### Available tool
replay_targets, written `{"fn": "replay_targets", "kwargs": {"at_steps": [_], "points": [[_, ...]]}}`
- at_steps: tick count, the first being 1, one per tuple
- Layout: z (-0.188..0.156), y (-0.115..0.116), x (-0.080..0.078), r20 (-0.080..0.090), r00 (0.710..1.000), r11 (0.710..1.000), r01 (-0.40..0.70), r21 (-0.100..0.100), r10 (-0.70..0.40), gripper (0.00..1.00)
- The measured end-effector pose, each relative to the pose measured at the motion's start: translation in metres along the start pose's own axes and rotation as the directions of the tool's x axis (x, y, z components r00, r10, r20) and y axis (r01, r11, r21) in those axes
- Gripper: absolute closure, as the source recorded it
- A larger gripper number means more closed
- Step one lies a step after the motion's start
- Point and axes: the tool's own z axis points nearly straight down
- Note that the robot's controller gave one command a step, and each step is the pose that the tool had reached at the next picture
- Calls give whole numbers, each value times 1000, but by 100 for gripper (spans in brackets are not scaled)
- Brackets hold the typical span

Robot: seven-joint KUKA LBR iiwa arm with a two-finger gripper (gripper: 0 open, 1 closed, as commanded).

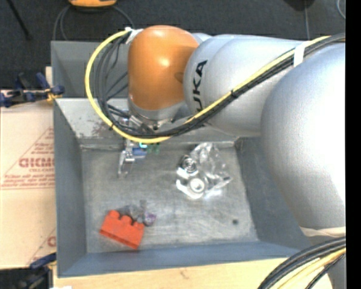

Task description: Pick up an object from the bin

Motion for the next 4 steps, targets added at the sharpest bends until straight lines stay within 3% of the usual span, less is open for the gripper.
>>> {"fn": "replay_targets", "kwargs": {"at_steps": [1,2,3,4], "points": [[103,-50,-8,12,999,999,-45,-3,45,0],[103,-140,-32,12,1000,1000,6,5,-6,0],[110,-190,-24,15,981,981,-192,-10,192,0],[111,-188,-24,14,950,950,-311,-6,312,0]]}}
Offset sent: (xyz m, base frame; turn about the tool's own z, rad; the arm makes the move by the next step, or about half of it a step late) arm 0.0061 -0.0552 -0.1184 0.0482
